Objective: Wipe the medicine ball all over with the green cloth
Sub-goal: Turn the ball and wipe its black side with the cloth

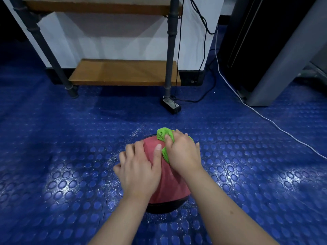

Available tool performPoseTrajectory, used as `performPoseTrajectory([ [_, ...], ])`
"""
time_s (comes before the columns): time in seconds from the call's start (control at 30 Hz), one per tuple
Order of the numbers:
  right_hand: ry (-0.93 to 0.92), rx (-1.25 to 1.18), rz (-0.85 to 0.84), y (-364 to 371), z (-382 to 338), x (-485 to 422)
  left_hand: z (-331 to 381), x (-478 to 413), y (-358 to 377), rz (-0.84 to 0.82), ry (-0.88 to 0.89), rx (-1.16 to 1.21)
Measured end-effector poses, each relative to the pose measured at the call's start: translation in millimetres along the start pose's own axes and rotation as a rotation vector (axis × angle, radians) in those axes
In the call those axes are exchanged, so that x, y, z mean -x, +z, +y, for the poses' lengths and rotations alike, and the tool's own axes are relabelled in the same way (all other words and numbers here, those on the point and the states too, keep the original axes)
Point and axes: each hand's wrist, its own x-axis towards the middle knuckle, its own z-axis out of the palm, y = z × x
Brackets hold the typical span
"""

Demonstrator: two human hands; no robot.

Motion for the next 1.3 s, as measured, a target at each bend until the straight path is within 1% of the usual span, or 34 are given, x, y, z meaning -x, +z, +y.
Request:
performPoseTrajectory([
  [0.07, 0.038, 0.029, -0.020, 3, -5, -5, 0, -6, 0, -0.022, -0.007, -0.035],
  [0.1, 0.027, 0.036, -0.003, 4, -7, -8, 0, -8, 0, -0.031, 0.003, 0.000],
  [0.2, -0.097, 0.004, 0.143, 9, -3, -8, 3, -12, 3, -0.045, 0.075, 0.123],
  [0.37, -0.281, -0.144, 0.324, 22, 17, 30, 8, -19, 7, -0.089, 0.056, 0.121],
  [0.47, -0.354, -0.156, 0.342, 37, 34, 57, 6, -24, 6, -0.087, 0.024, 0.163],
  [0.57, -0.408, -0.147, 0.335, 41, 45, 68, 1, -24, 7, -0.062, 0.046, 0.189],
  [0.6, -0.397, -0.176, 0.328, 39, 46, 65, 1, -24, 7, -0.055, 0.055, 0.189],
  [0.67, -0.300, -0.252, 0.295, 30, 41, 61, 1, -21, 7, -0.037, 0.063, 0.188],
  [0.8, 0.069, -0.332, 0.197, 6, 34, 44, 1, -13, 5, 0.007, 0.061, 0.216],
  [0.87, 0.208, -0.378, 0.157, -5, 35, 31, 0, -9, 5, 0.030, 0.057, 0.220],
  [0.9, 0.255, -0.406, 0.136, -10, 35, 28, 0, -7, 5, 0.043, 0.052, 0.219],
  [0.97, 0.271, -0.422, 0.124, -14, 34, 27, 0, -3, 7, 0.068, 0.037, 0.211],
  [1.03, 0.212, -0.375, 0.147, -9, 30, 38, 1, -2, 8, 0.090, 0.024, 0.196],
  [1.1, 0.123, -0.359, 0.162, -2, 24, 56, 1, -5, 8, 0.078, 0.001, 0.200],
  [1.2, -0.050, -0.348, 0.180, 6, 18, 81, 2, -14, 6, 0.049, -0.039, 0.223],
  [1.3, -0.241, -0.327, 0.141, 17, 16, 95, -4, -26, 1, 0.006, -0.097, 0.272],
])
